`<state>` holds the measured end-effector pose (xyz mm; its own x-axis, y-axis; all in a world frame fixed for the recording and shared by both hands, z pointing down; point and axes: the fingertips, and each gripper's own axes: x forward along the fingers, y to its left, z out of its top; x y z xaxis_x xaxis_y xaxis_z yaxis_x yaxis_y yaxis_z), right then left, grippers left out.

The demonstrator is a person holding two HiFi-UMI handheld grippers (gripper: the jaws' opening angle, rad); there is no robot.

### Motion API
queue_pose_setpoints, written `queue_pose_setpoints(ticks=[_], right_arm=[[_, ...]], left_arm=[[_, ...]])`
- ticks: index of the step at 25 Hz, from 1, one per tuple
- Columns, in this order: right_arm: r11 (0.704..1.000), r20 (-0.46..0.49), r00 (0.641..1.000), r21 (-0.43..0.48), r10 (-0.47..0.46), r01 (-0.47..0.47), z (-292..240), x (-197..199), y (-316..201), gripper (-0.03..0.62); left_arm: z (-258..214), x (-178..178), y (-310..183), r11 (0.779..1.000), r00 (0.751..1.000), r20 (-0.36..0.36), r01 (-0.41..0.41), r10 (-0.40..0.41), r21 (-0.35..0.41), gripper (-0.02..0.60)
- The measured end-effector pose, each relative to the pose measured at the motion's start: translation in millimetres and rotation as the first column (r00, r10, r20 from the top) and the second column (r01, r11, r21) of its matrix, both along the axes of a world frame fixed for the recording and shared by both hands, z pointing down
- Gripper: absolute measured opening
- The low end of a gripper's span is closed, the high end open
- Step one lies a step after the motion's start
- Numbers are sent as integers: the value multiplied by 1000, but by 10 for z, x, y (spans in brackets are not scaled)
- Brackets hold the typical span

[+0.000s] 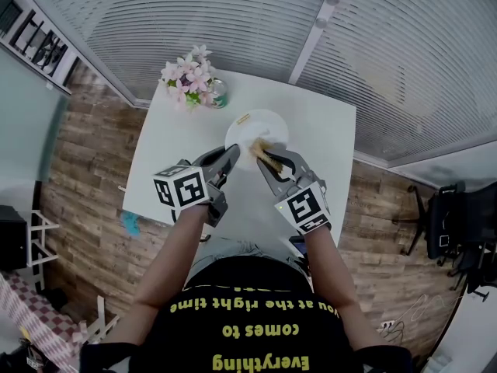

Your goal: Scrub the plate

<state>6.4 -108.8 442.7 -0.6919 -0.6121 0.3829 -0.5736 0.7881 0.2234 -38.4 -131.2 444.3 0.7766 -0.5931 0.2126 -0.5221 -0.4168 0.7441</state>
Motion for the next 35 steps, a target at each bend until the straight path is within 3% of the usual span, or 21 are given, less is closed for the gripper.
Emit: queue_pose_setpoints(ticks=[18,26,35], right_arm=[[975,49,974,21,219,-221,-152,608,-356,51],[983,34,983,-3,183,-183,-57,472,-262,51],[999,12,999,-31,33,-32,85,-6,19,52]], left_arm=[[-4,1,8,1000,1000,-4,-5,5,-2,8],[8,-5,-7,1000,1000,-5,6,-6,-6,8],[24,-66,-42,1000,1000,-8,27,-27,-7,8]])
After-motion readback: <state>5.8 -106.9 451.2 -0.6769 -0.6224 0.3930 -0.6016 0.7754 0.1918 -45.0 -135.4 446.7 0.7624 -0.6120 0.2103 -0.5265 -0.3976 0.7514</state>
